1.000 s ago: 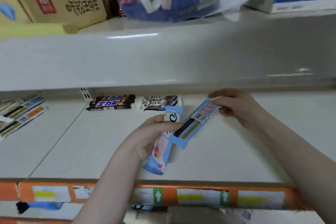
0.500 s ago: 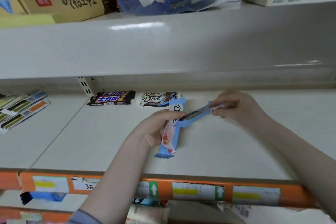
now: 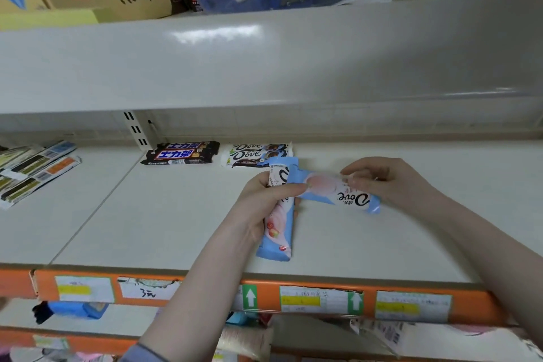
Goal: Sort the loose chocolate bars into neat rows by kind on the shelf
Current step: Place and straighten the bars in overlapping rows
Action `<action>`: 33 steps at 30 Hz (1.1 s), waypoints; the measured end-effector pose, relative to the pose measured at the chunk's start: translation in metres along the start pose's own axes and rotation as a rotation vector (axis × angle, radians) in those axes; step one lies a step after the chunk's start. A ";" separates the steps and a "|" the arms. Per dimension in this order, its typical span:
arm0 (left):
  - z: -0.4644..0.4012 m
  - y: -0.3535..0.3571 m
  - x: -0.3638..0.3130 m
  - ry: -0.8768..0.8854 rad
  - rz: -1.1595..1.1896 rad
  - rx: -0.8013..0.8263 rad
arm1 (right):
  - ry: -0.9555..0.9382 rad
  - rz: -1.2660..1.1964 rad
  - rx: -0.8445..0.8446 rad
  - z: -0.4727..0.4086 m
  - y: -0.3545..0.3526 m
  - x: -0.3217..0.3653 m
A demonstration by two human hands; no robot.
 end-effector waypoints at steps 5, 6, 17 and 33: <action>-0.004 0.001 0.004 0.017 0.045 -0.036 | 0.079 0.062 0.125 0.005 0.006 0.000; -0.005 0.003 0.004 0.024 0.061 -0.037 | 0.098 0.087 0.147 0.004 0.007 0.000; -0.006 0.011 0.010 0.040 0.120 -0.012 | 0.234 -0.556 0.094 -0.002 0.018 0.008; -0.008 -0.002 0.005 0.025 0.041 -0.050 | -0.070 -0.020 -0.142 0.000 -0.004 -0.005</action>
Point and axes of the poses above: each hand's wrist, its own z-axis away from the middle knuckle, its own y-axis out of the palm, x = y × z, the point moved 3 cm from there along -z, towards the middle knuckle, and after that the axes turned 2 degrees about z, right-handed, at the moved point
